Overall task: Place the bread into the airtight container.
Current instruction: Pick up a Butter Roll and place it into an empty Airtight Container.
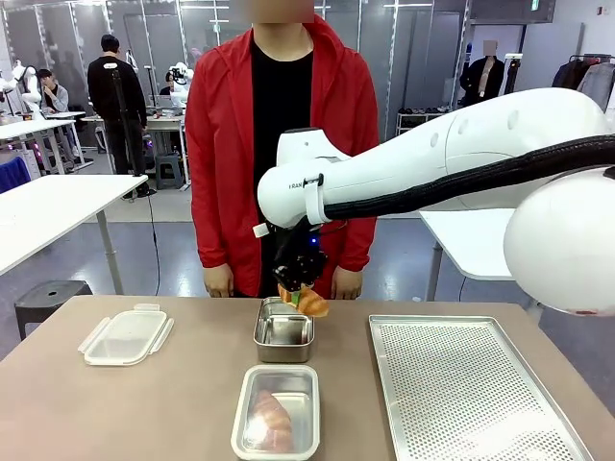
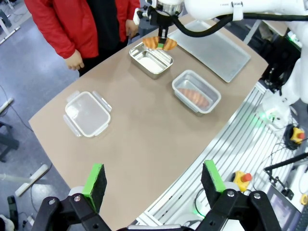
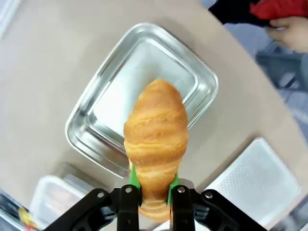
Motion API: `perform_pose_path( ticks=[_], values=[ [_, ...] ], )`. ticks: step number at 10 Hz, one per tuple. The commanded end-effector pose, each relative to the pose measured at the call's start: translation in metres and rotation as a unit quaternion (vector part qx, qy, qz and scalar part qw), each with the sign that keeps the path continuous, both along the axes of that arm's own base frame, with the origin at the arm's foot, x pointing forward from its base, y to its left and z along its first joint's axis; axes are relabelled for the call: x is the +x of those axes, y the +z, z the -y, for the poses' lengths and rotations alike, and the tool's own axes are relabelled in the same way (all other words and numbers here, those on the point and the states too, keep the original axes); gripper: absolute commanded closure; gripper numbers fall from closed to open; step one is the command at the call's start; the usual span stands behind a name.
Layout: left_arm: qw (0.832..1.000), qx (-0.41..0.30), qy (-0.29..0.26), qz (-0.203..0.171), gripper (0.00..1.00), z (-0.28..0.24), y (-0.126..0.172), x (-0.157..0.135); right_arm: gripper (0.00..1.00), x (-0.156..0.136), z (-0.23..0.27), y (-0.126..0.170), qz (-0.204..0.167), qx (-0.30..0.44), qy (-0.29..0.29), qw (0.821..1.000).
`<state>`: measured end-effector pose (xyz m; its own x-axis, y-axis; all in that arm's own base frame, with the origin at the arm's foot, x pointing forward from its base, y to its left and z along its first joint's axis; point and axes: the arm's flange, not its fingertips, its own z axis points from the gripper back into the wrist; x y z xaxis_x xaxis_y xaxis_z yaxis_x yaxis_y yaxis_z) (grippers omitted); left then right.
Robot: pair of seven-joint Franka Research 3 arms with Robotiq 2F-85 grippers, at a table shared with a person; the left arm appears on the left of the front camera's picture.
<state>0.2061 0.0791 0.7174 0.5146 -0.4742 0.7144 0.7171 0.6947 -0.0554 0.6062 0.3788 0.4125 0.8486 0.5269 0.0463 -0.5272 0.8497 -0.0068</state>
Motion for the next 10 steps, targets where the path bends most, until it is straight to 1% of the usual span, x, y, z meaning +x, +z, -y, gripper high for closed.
perform_pose_path(
  ticks=[1, 2, 3, 4, 5, 6, 7, 8, 9, 10],
  values=[
    [1.0, 0.002, 0.001, 0.0, 0.0, 0.001, 0.002, 0.001, 0.76, -0.014, -0.01, 0.014, -0.001, -0.006, -0.159, 0.987],
    [1.0, 0.002, 0.001, 0.0, 0.0, 0.001, 0.002, 0.001, 0.76, -0.014, -0.013, 0.011, -0.014, -0.022, -0.204, 0.979],
    [1.0, 0.002, 0.001, 0.0, 0.0, 0.001, 0.002, 0.001, 0.76, -0.014, -0.017, 0.004, -0.033, -0.01, -0.232, 0.972],
    [1.0, 0.002, 0.001, 0.0, 0.0, 0.001, 0.002, 0.001, 0.76, -0.012, -0.021, -0.005, -0.026, -0.004, -0.264, 0.964],
    [1.0, 0.002, 0.001, 0.0, 0.0, 0.001, 0.002, 0.001, 0.76, -0.011, -0.028, -0.012, -0.007, 0.009, -0.275, 0.961],
    [1.0, 0.002, 0.001, 0.0, 0.0, 0.001, 0.002, 0.001, 0.76, -0.011, -0.032, -0.017, -0.003, 0.022, -0.275, 0.961],
    [1.0, 0.002, 0.001, 0.0, 0.0, 0.001, 0.002, 0.001, 0.76, -0.008, -0.036, -0.029, 0.009, 0.022, -0.276, 0.961],
    [1.0, 0.002, 0.001, 0.0, 0.0, 0.001, 0.002, 0.001, 0.76, -0.003, -0.041, -0.043, 0.014, 0.03, -0.275, 0.961],
    [1.0, 0.002, 0.001, 0.0, 0.0, 0.001, 0.002, 0.001, 0.6, 0.0, -0.042, -0.053, 0.015, 0.026, -0.278, 0.96],
    [1.0, 0.002, 0.001, 0.0, 0.0, 0.001, 0.002, 0.001, 0.48, 0.007, -0.04, -0.061, 0.009, 0.039, -0.283, 0.958]
  ],
)
